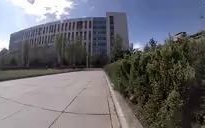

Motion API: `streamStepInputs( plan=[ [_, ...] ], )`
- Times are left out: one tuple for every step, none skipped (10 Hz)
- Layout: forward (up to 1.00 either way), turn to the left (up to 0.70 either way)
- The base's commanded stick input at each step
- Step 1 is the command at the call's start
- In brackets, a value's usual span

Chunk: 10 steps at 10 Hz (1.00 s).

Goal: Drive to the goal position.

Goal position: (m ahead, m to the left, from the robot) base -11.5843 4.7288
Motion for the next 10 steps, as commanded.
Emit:
streamStepInputs(
  plan=[
    [0.04, 0.0],
    [0.04, 0.0],
    [0.04, 0.0],
    [0.04, 0.0],
    [0.04, 0.0],
    [0.04, 0.0],
    [0.04, 0.0],
    [0.04, 0.0],
    [0.04, 0.0],
    [0.05, 0.0]
  ],
)
